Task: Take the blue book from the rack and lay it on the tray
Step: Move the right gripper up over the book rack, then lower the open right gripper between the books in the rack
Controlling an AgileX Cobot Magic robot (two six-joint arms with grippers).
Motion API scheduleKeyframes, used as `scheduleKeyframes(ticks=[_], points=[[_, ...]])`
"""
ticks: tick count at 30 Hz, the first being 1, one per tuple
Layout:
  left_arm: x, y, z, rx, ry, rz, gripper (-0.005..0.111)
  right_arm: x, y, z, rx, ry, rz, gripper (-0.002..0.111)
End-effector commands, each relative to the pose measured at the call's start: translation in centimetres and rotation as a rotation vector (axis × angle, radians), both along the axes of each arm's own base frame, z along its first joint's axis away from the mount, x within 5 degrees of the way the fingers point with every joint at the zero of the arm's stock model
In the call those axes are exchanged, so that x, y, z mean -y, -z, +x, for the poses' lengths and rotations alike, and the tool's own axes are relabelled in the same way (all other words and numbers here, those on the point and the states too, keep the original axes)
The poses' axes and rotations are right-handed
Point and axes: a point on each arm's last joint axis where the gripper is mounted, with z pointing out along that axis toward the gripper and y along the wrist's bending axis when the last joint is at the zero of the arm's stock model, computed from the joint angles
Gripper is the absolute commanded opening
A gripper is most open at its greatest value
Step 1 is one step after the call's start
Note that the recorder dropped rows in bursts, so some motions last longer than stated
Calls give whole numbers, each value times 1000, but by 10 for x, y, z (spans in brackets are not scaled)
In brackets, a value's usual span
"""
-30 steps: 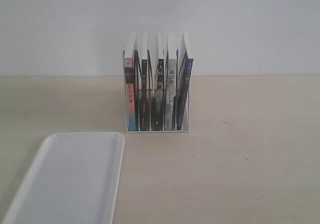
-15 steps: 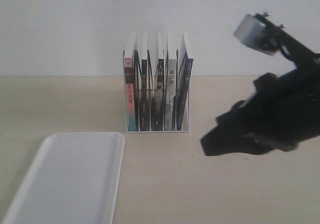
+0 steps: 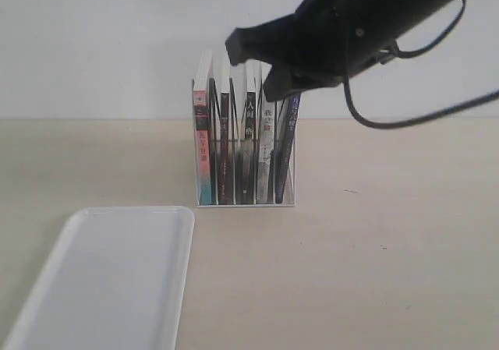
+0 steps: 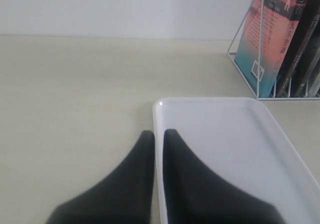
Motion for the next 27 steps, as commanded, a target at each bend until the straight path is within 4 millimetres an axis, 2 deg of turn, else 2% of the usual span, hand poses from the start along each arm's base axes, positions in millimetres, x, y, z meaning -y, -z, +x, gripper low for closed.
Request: scheduleKeyframes(ticks=[1, 6, 13, 17, 21, 27], points=[[0, 1, 0, 4, -6, -7, 6, -13, -10, 26, 71, 11, -22, 0], [0, 1, 0, 4, -6, -7, 6, -29, -3, 58, 112, 36, -59, 2], [0, 1, 0, 4, -6, -7, 6, -44, 3, 88, 194, 80, -57, 34], [0, 1, 0, 4, -6, -7, 6, -51, 13, 102, 212, 101, -41, 34], [0, 1, 0, 4, -6, -7, 6, -51, 24, 117, 184, 124, -56, 34], [0, 1, 0, 4, -6, -7, 6, -52, 36, 125, 181, 137, -78, 34]])
